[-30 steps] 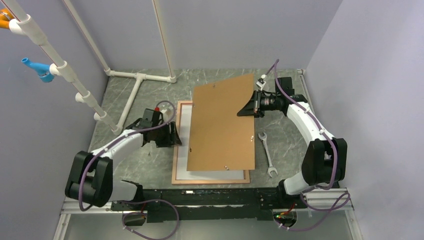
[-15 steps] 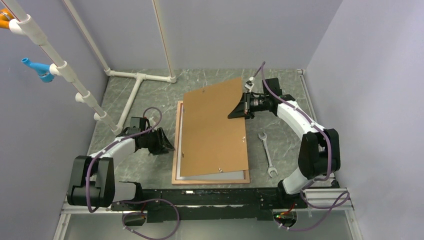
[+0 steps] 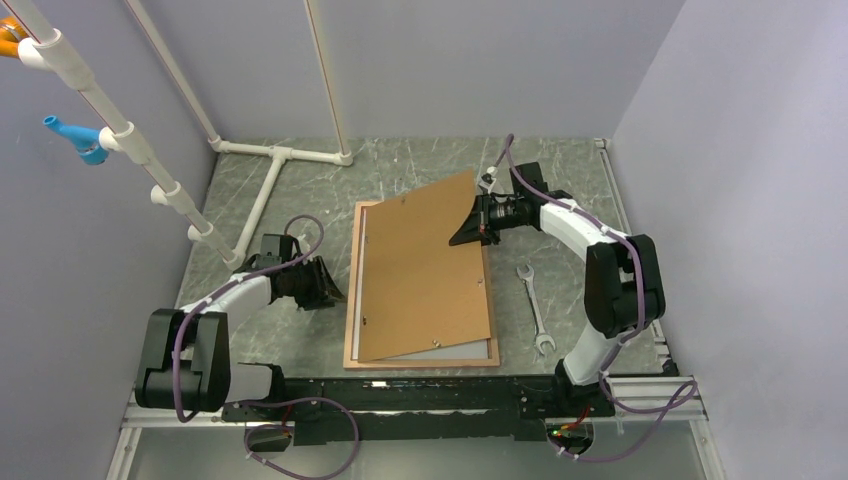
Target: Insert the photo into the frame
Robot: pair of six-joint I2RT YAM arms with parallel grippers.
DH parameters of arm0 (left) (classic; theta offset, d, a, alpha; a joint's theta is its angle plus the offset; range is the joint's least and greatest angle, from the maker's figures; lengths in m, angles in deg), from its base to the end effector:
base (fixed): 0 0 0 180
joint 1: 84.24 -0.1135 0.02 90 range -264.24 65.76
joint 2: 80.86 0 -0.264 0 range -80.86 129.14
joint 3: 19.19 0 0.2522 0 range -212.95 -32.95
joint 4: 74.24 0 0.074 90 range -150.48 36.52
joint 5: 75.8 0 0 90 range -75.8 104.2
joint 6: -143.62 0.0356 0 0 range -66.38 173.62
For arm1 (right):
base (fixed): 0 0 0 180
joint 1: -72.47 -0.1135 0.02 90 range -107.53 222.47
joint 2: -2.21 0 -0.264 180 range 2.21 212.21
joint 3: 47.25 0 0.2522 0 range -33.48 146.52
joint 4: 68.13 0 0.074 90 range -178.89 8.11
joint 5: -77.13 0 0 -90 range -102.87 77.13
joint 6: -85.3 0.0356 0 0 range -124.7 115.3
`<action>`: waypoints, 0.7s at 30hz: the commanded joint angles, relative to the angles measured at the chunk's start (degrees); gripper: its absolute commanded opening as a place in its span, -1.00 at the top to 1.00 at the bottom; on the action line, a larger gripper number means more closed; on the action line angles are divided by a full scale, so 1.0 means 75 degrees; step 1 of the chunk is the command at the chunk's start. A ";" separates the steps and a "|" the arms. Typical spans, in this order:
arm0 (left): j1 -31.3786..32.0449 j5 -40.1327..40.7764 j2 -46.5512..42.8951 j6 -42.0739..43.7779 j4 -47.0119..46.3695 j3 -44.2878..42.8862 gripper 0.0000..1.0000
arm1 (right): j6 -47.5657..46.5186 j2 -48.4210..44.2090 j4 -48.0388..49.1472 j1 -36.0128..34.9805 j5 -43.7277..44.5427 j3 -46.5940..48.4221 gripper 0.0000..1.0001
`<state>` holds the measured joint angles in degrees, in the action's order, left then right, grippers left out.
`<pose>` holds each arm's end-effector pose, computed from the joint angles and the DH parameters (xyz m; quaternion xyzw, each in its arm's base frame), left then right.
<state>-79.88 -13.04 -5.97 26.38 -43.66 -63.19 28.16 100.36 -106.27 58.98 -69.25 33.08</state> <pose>0.2162 -0.0328 0.1461 -0.1299 0.9347 -0.2848 0.1683 0.3334 0.1105 0.2200 0.0055 0.8540 0.5168 0.0594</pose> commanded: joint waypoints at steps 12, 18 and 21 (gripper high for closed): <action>0.0209 0.0417 0.0149 0.0192 0.0096 -0.0390 0.16 | 0.0122 0.0494 0.0510 0.0030 -0.0299 0.0133 1.00; 0.0339 0.0465 0.0347 0.0257 0.0192 -0.0562 0.15 | -0.0072 0.0774 0.0447 0.0018 -0.0343 0.0155 1.00; 0.0421 0.0512 0.0416 0.0290 0.0235 -0.0640 0.15 | -0.0047 0.0817 0.0606 0.0007 -0.0317 0.0008 1.00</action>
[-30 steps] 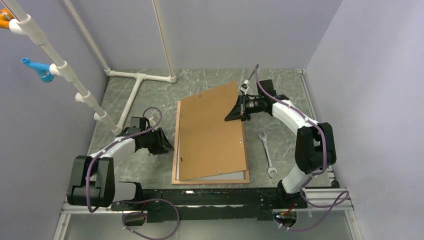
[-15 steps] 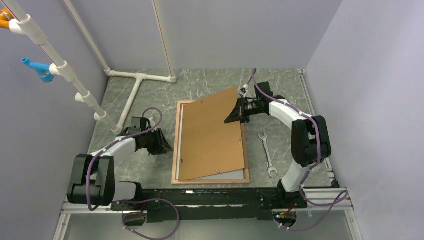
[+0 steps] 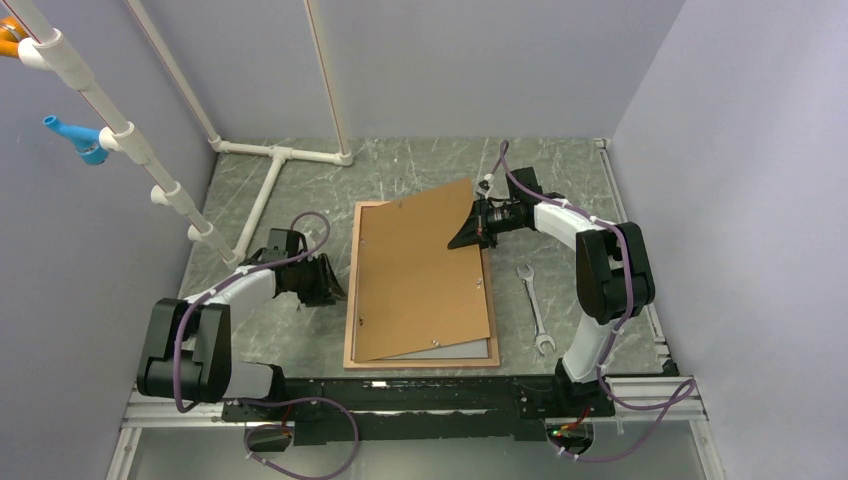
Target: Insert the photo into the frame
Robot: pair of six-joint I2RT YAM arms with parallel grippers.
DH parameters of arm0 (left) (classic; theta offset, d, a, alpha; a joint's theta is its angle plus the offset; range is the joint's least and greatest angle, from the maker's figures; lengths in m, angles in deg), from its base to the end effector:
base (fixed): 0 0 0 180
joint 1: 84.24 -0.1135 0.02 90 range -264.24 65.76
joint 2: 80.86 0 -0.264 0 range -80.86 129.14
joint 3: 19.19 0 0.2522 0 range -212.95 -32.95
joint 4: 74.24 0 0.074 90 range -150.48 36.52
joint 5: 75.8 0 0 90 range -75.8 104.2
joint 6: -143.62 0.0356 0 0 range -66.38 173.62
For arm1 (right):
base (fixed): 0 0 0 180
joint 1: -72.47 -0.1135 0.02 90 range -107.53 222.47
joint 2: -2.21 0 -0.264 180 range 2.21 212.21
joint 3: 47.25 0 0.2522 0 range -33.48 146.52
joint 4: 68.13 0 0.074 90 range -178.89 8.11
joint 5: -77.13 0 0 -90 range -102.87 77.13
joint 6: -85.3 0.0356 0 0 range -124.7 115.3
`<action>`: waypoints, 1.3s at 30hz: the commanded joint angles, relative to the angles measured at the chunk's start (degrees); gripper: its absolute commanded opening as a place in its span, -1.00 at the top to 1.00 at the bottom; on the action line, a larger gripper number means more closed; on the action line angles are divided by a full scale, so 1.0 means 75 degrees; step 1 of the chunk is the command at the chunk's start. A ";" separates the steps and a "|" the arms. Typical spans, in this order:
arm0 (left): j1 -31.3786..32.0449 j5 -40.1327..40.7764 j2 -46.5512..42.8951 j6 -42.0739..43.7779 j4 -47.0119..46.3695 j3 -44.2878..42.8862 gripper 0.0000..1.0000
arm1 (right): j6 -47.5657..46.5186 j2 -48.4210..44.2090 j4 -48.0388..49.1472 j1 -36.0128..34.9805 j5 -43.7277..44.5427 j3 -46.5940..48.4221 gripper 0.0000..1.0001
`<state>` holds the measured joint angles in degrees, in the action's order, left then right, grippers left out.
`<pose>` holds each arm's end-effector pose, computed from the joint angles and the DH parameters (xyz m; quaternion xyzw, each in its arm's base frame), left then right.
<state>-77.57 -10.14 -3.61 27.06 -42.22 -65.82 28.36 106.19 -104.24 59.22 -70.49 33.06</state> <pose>0.2244 -0.0410 0.1480 -0.1149 0.9441 -0.2624 0.1630 0.3451 0.1121 0.1880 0.0218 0.8549 0.5176 0.0271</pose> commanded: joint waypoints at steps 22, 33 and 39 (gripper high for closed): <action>0.0264 0.0187 0.0221 0.0273 0.0150 -0.0476 0.11 | -0.0757 0.0433 -0.0132 -0.0270 0.0980 -0.0227 0.60; 0.0305 0.0185 0.0265 0.0319 0.0162 -0.0508 0.10 | -0.1018 0.0526 -0.0785 -0.0689 0.1876 0.0388 -0.05; 0.0328 0.0160 0.0246 0.0342 0.0182 -0.0532 0.11 | -0.0937 0.0266 -0.0700 -0.0666 0.2221 0.0450 0.37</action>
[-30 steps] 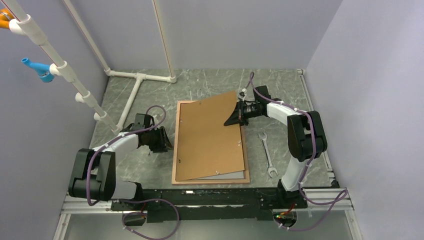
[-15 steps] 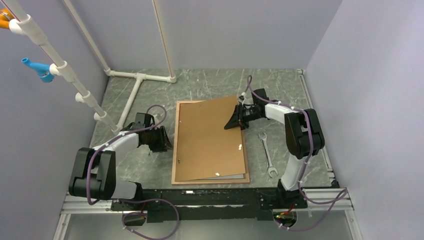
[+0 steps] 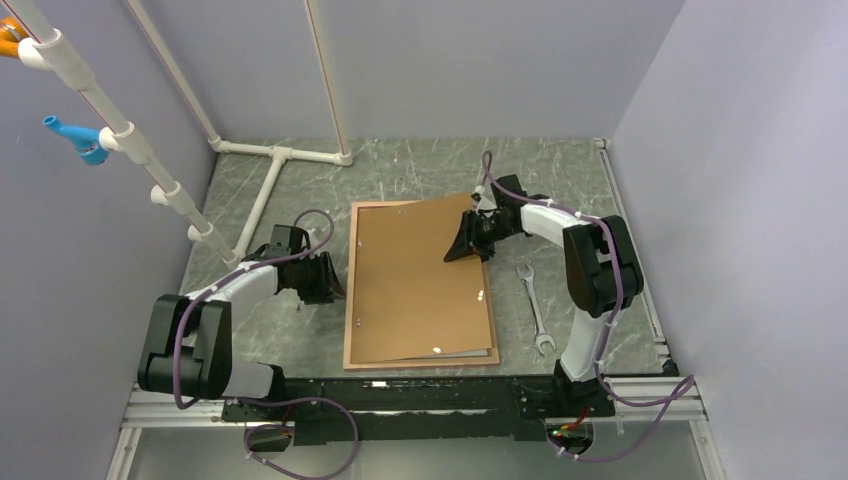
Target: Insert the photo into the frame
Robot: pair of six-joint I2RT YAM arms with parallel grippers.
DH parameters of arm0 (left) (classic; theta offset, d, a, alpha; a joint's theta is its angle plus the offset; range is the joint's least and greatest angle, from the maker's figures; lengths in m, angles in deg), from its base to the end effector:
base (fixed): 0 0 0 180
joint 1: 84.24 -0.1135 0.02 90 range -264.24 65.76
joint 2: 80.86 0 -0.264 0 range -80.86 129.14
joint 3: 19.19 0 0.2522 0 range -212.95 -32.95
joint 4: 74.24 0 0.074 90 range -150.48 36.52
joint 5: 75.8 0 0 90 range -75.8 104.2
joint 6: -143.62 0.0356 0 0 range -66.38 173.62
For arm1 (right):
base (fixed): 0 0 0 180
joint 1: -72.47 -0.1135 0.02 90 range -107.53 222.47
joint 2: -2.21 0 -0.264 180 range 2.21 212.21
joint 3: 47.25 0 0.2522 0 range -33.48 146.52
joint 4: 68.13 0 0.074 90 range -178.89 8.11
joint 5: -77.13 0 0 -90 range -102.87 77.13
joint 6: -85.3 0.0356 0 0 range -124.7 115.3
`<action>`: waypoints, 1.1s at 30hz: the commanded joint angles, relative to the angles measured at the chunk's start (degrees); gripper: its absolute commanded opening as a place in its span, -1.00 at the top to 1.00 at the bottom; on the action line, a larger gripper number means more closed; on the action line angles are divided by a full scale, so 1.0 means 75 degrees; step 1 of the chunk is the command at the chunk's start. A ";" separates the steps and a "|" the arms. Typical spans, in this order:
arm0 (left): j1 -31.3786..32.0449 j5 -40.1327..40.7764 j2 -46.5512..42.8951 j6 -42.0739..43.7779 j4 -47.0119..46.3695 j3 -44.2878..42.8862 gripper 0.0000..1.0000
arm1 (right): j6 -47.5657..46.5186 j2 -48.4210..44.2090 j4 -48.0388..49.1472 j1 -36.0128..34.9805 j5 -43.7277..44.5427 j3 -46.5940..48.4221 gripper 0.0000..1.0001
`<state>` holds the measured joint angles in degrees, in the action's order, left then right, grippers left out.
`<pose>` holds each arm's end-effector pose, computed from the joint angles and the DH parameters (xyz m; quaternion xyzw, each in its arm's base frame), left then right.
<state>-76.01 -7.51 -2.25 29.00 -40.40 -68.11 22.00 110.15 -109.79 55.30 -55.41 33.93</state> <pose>0.2304 -0.0466 0.1515 -0.0936 0.9524 -0.2394 0.1638 0.3401 0.1303 0.1579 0.0084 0.9179 0.3957 0.0287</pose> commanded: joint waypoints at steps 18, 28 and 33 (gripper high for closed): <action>0.0150 -0.0306 0.0032 0.0139 -0.0066 -0.0299 0.06 | 0.0031 -0.0689 0.0603 -0.0052 -0.0045 0.0338 1.00; 0.0167 -0.0334 0.0069 0.0154 -0.0054 -0.0316 0.06 | -0.0056 -0.1214 0.0759 0.0043 -0.0173 0.0344 1.00; 0.0180 -0.0345 0.0018 0.0147 -0.0038 -0.0327 0.04 | -0.0132 -0.1295 0.0722 0.0109 -0.0202 0.0378 1.00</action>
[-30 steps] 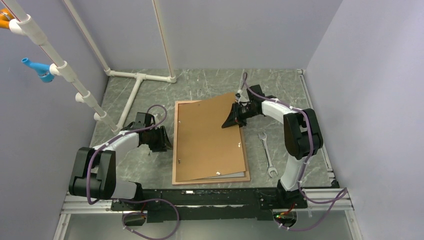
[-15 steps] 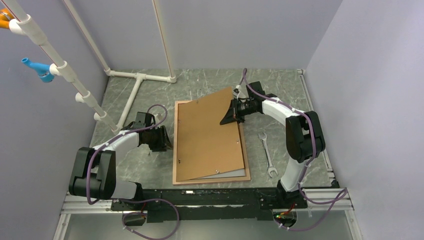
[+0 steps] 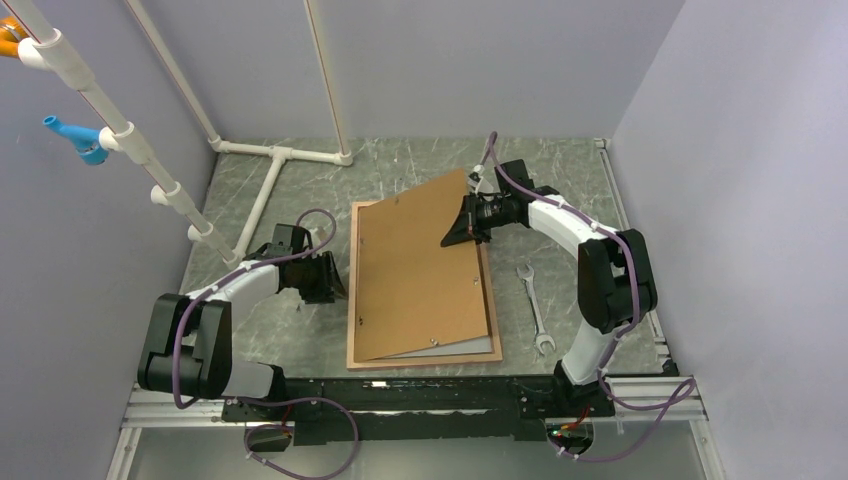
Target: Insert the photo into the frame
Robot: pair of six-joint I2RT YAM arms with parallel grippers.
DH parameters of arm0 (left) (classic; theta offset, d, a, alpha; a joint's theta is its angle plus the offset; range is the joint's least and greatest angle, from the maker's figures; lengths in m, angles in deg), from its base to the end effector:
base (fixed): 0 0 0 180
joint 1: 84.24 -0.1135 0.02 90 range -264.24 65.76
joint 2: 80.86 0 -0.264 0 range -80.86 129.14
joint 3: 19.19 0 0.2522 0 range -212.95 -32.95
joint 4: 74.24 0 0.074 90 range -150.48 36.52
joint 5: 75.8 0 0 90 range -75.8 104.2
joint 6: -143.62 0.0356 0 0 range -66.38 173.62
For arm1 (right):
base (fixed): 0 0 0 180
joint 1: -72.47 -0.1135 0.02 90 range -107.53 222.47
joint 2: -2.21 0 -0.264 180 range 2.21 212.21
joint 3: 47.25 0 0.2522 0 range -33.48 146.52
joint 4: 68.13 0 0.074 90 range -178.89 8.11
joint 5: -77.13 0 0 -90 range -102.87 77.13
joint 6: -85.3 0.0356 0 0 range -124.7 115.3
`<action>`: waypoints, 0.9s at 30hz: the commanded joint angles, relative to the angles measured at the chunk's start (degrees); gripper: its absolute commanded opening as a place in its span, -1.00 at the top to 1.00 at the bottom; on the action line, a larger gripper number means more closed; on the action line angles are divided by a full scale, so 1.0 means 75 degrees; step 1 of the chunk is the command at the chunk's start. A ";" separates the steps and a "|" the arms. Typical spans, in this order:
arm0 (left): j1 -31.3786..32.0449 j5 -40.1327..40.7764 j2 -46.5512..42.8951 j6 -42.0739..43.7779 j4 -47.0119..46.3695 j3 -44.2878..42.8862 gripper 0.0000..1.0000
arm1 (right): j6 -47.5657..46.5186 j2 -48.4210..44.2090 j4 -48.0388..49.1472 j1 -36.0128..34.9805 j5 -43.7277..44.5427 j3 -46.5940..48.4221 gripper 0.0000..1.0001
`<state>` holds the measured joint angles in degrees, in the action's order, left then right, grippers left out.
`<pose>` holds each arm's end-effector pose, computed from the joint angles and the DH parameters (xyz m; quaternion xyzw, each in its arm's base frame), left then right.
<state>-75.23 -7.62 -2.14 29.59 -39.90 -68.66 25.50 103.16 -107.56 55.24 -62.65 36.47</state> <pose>0.2310 -0.0500 0.1533 -0.0821 0.9534 -0.2404 0.1627 0.3399 0.1339 0.2170 -0.0218 0.8771 0.4738 0.0761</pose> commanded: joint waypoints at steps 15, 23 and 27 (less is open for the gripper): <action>0.0095 -0.0641 -0.0389 0.0036 -0.0060 -0.0559 -0.09 | -0.0815 -0.0125 0.0236 0.0165 0.0490 0.0444 1.00; 0.0260 -0.0398 0.0191 0.0062 -0.0264 -0.0409 -0.01 | -0.0734 0.0296 0.0229 0.0174 0.0266 0.0489 1.00; 0.0352 -0.0343 0.0303 0.0042 -0.0327 -0.0402 0.00 | -0.0531 0.0410 0.0411 0.0153 0.0277 0.0194 1.00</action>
<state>-73.30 -10.73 -0.26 29.39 -40.16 -71.26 23.62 105.47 -108.83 56.31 -63.32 38.13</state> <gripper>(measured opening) 0.502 0.038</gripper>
